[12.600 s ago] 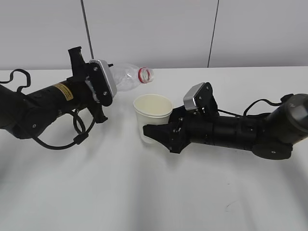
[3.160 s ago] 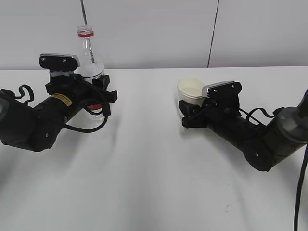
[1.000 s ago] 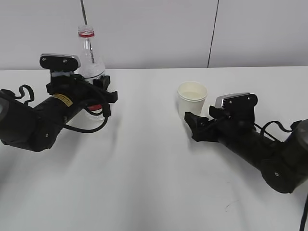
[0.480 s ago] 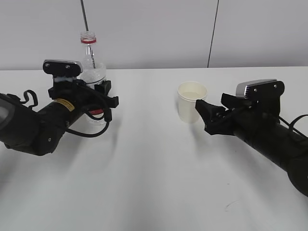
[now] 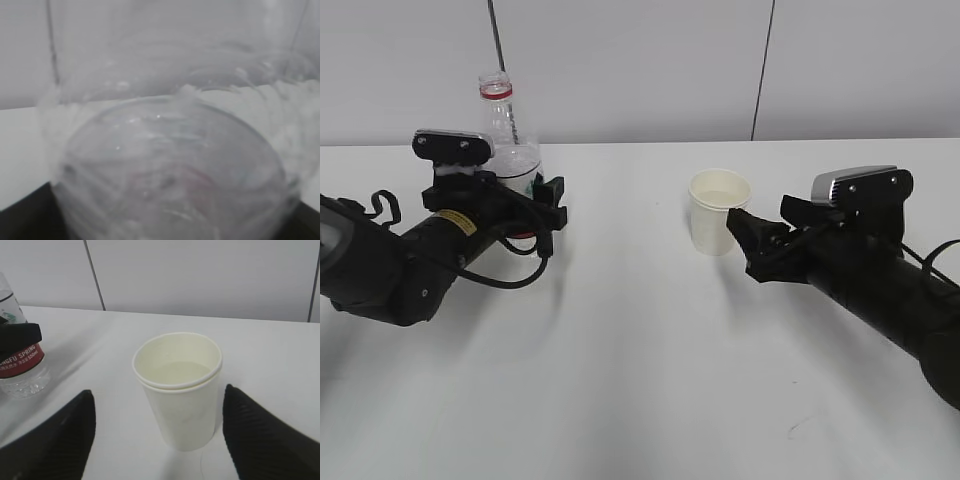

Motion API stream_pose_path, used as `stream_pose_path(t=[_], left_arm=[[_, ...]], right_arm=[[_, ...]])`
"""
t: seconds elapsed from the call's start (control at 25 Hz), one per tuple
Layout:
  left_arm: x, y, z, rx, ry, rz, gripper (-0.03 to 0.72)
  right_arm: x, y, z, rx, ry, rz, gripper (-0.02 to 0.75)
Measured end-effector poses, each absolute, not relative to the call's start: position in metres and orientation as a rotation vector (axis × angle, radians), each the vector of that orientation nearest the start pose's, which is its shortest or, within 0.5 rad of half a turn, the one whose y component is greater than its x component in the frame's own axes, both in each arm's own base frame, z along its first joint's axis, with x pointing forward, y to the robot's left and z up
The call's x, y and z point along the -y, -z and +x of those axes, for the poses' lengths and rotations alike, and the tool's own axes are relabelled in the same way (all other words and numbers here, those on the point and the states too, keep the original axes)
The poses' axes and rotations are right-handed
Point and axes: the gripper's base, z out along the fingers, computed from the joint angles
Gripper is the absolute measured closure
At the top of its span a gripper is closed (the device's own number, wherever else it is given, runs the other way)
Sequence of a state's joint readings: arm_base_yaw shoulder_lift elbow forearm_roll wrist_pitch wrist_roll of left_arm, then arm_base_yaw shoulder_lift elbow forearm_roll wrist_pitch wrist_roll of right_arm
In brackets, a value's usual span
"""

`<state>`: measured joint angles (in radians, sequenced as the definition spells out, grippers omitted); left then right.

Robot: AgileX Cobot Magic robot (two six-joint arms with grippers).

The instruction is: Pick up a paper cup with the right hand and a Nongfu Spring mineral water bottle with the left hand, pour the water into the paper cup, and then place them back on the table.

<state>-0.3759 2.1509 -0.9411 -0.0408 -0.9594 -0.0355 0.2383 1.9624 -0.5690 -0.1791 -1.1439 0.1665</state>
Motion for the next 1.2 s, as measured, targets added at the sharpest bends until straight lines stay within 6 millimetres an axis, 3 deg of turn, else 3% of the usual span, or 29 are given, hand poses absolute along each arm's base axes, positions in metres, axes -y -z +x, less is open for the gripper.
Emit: stream_pose_path(t=[0.32,0.68,0.92,1.2], left_arm=[[0.142,-0.113,0.368,-1.741,0.284,0.262,0.109],[0.136,-0.125,0.347,-1.741,0.274,0.312,0.109],[0.128,-0.13,0.326,-1.833,0.252,0.339,0.109],[0.118,-0.159,0.304,-1.985,0.236,0.331,0.109]], right_arm=[[-0.089,-0.115,0.302,-1.751,-0.383,-0.248,0.153],[-0.087,-0.115,0.301,-1.757,-0.374,-0.23,0.153],[-0.084,-0.123,0.29,-1.751,-0.373,-0.231,0.153],[-0.081,-0.138,0.281,-1.752,-0.358,-0.241,0.153]])
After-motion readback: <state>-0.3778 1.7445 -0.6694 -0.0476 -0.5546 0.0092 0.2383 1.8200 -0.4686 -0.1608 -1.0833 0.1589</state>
